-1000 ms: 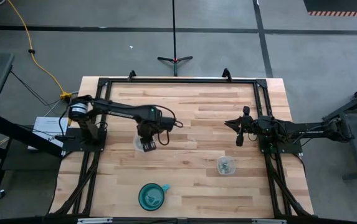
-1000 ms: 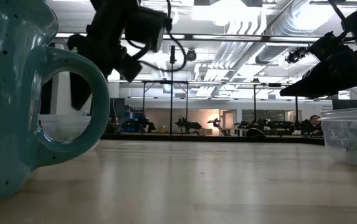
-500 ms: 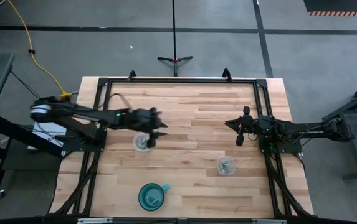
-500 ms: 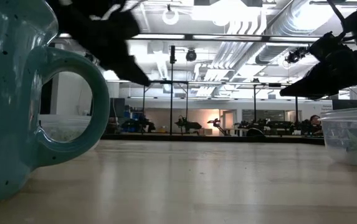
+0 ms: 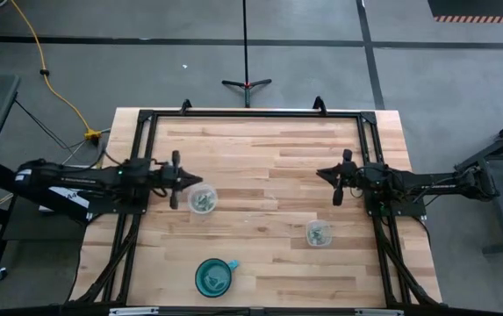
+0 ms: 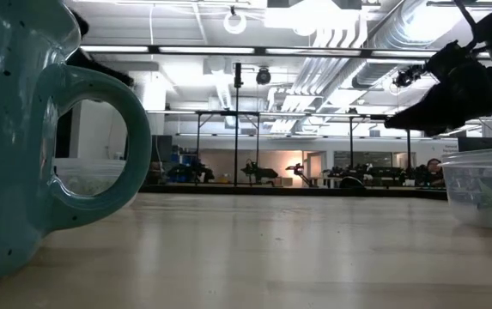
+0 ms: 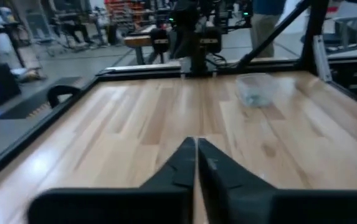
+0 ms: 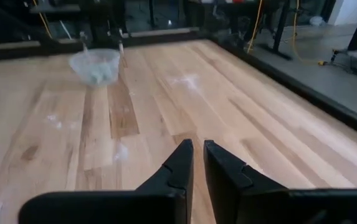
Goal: Sort candy
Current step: Return to Home Position
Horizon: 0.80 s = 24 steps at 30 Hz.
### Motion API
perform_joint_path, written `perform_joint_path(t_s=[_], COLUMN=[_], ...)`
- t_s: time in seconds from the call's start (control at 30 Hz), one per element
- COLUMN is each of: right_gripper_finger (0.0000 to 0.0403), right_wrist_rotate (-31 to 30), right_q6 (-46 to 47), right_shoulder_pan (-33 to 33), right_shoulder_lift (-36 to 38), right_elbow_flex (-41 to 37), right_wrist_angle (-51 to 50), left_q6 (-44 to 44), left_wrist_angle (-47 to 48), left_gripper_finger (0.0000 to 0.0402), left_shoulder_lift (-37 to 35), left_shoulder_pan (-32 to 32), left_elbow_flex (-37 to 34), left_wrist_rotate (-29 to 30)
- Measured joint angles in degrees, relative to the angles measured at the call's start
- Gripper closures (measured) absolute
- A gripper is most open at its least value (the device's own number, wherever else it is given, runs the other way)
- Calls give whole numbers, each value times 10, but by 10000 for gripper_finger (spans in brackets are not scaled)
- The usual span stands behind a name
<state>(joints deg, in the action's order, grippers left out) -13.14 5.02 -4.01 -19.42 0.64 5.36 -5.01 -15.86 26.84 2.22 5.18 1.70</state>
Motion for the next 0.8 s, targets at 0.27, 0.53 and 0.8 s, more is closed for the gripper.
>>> perform_joint_path(t_s=[0.27, 0.53, 0.8], right_gripper_finger=[380, 381, 383], right_wrist_rotate=[115, 150, 177], right_q6=[-40, -24, -16], right_shoulder_pan=[0, 0, 1], right_shoulder_lift=[0, 0, 13], right_elbow_flex=[0, -1, -1], right_wrist_angle=[108, 129, 130], left_q6=[-21, -50, -25], left_wrist_angle=[88, 152, 154], left_gripper_finger=[350, 381, 336], left_shoulder_lift=[-179, -265, -259], left_shoulder_pan=[0, 0, 0], left_elbow_flex=[-38, -44, -44], left_wrist_rotate=[-29, -51, -52])
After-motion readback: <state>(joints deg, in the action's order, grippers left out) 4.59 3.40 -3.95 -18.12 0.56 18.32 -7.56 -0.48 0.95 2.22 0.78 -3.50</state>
